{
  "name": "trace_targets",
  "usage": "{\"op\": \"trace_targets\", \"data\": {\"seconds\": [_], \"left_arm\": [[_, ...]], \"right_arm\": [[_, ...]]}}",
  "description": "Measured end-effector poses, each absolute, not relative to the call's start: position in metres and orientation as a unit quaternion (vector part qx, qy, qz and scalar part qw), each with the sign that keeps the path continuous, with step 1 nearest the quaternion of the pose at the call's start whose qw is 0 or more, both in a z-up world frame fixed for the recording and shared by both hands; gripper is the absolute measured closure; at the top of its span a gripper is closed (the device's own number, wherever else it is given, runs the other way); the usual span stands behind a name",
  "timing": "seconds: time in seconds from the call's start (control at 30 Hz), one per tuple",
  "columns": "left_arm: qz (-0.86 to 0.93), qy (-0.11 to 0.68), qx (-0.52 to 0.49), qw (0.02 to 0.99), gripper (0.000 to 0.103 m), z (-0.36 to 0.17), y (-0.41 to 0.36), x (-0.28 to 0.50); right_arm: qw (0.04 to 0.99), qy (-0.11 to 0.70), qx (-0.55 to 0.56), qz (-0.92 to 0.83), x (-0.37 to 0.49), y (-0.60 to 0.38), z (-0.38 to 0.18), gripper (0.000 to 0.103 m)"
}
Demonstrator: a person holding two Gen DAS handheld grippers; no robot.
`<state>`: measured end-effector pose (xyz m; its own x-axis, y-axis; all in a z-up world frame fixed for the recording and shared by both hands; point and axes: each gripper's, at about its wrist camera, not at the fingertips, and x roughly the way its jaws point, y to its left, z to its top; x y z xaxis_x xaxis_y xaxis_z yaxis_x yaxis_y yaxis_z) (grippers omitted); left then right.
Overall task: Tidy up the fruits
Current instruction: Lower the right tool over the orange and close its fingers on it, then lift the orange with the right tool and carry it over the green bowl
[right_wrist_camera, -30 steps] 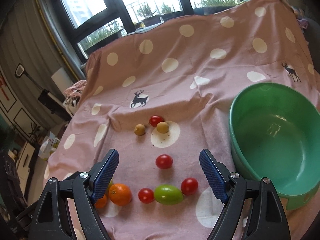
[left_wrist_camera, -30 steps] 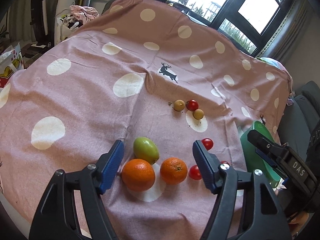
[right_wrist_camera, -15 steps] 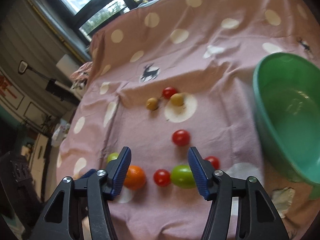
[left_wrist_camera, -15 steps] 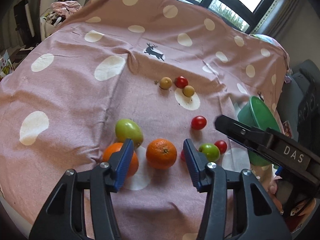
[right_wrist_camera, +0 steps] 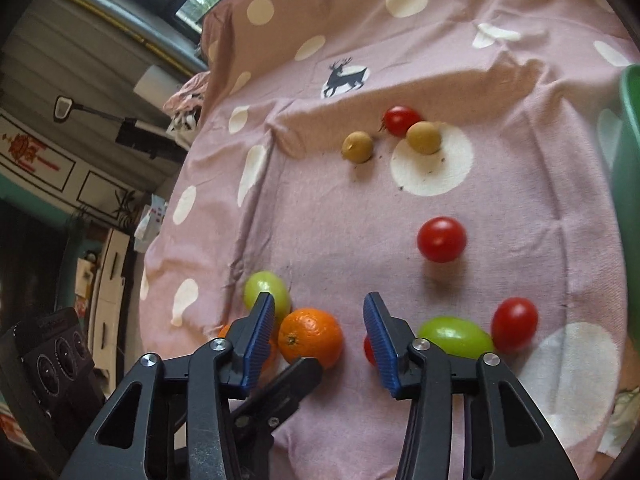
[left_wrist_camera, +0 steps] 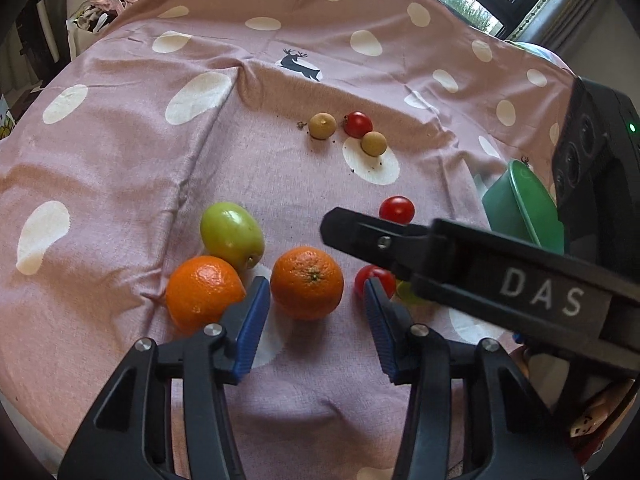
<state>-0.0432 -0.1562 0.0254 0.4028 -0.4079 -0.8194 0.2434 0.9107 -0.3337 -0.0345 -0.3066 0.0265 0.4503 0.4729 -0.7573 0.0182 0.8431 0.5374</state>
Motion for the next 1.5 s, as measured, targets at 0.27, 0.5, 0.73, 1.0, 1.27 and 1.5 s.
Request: {"op": "trace_targets", "data": {"seconds": [0.27,0.5,0.73,1.0,1.27,1.5], "left_arm": [[-0.191,0.517,-0.070,0.831,0.055,0.021,-0.162,-0.043],[-0.187,0.521,-0.078,0.829,0.055,0.018,-0.161,-0.041],[-0.178,0.535,-0.080,0.822,0.055,0.009,-0.162,-0.038],[-0.172,0.542,-0.078,0.819,0.061,0.002,-0.163,-0.035],[-0.175,0.532,-0.075,0.825,0.061,0.005,-0.163,-0.036],[-0.193,0.487,-0.070,0.849,0.061,0.027,-0.167,-0.048]], "right_arm": [[0.808,0.527,0.222,0.139,-0.029,-0.300,0.018,0.054],[0.805,0.533,0.215,0.143,-0.027,-0.299,0.014,0.054],[0.801,0.542,0.205,0.149,-0.026,-0.294,0.010,0.055],[0.803,0.542,0.195,0.157,-0.027,-0.290,0.010,0.055],[0.805,0.535,0.193,0.167,-0.029,-0.285,0.009,0.062],[0.833,0.492,0.188,0.166,-0.045,-0.290,0.033,0.062]]}}
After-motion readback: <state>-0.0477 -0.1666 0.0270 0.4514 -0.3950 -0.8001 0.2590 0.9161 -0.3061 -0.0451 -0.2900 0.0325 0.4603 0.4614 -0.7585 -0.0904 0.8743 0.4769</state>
